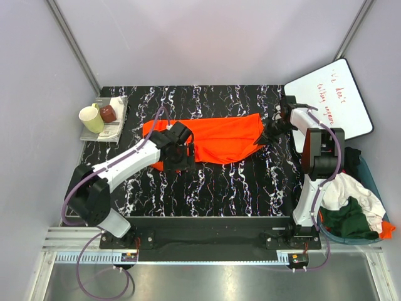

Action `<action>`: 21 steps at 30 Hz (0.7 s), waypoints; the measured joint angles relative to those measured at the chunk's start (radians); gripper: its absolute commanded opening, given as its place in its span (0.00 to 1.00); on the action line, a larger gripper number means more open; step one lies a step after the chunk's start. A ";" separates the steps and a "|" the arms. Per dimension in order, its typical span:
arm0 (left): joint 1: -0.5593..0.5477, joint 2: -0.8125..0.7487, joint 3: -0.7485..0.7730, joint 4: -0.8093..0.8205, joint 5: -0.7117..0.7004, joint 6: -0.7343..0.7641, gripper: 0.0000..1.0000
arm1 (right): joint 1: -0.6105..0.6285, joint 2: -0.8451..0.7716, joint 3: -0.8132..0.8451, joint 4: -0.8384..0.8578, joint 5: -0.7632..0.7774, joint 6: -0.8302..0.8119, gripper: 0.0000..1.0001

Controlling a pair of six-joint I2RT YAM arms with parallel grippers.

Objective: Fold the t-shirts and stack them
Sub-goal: Fold the tshirt

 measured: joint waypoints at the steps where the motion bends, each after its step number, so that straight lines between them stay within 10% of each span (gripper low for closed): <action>1: 0.004 0.000 -0.023 0.027 0.040 -0.024 0.73 | 0.000 0.003 0.000 0.000 -0.005 0.000 0.00; 21: 0.008 0.222 0.046 0.105 0.018 -0.200 0.70 | 0.000 0.026 -0.002 0.027 -0.061 -0.003 0.00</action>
